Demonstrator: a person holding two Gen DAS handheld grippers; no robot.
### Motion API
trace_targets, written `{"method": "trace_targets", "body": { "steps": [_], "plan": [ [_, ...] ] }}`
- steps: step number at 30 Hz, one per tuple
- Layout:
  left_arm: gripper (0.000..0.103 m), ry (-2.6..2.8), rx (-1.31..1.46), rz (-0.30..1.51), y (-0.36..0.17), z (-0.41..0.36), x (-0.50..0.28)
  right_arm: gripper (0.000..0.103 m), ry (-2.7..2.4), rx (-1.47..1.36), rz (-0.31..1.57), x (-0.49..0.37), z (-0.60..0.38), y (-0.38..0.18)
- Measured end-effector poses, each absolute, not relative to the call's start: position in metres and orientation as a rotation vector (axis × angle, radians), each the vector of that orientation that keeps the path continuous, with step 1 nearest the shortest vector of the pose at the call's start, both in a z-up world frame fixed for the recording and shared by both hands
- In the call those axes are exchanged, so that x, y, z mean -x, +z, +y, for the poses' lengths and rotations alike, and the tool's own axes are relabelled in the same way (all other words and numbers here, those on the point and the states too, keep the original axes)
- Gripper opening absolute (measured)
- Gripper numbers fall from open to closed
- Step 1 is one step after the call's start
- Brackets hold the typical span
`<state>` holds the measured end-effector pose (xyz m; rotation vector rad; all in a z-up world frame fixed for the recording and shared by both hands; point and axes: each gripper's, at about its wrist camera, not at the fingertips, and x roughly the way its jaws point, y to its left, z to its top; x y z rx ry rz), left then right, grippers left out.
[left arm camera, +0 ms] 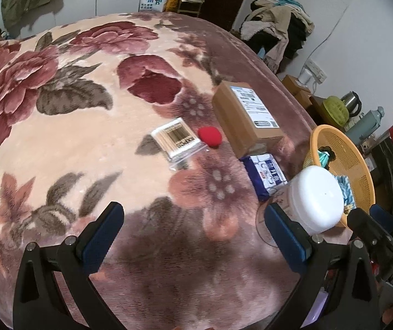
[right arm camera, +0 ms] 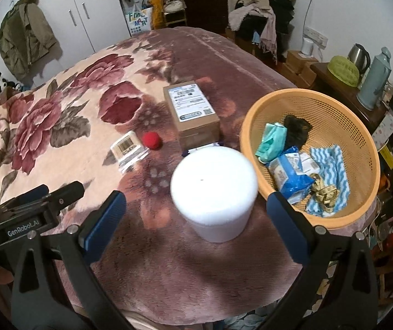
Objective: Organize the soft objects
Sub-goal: 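Withdraw both open tools from the basket back over the blanket, then lower the right tool onto the red makeup sponge and close on it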
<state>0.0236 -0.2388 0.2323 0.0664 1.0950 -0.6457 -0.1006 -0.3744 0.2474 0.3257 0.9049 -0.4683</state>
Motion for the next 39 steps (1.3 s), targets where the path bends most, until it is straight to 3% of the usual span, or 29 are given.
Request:
{"method": "trace_targets", "body": {
  "steps": [39],
  "plan": [
    [0.102, -0.522, 0.011, 1.172, 0.176, -0.162, -0.083, 0.103, -0.336, -0.223, 0.983, 0.028, -0.302, 0.212]
  ]
}}
